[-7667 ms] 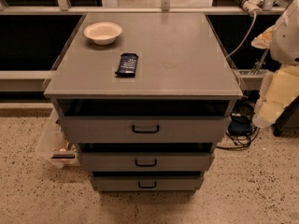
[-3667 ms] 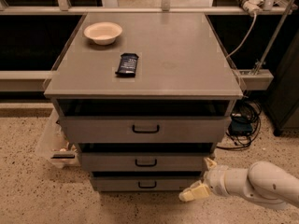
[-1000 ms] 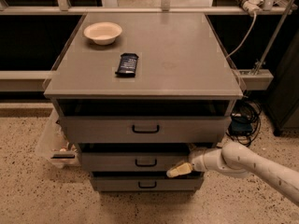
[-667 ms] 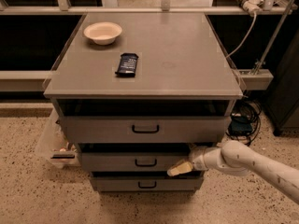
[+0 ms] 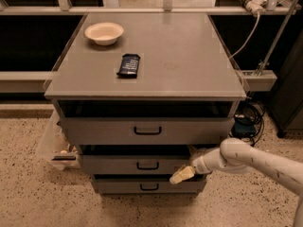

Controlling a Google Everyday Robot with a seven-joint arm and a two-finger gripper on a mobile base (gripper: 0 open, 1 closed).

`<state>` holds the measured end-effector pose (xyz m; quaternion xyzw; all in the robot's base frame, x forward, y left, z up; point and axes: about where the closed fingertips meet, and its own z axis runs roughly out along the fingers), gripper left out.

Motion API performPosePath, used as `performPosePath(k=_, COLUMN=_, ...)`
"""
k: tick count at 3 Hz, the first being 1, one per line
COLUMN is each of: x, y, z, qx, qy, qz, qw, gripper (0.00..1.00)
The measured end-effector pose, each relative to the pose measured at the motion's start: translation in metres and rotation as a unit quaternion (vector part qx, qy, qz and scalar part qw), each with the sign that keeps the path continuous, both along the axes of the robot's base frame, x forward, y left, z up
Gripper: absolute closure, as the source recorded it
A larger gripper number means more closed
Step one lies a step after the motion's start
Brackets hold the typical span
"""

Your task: Open middle drawer

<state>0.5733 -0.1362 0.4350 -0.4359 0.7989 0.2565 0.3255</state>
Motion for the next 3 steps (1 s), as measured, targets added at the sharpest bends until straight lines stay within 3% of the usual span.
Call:
performPosePath(k=1, x=-0.035, y=0.003, z=-0.006, qx=-0.055, qy=0.054, qz=0.049, qw=0.9958, gripper=0.00)
performPosePath(k=2, x=-0.074, y=0.006, z=-0.008, qx=-0.098, qy=0.112, qz=0.092, qw=0.9846, gripper=0.00)
performPosePath(k=3, x=-0.108, y=0.011, z=0.003, qx=-0.099, qy=0.146, qz=0.110, qw=0.9782, gripper=0.00)
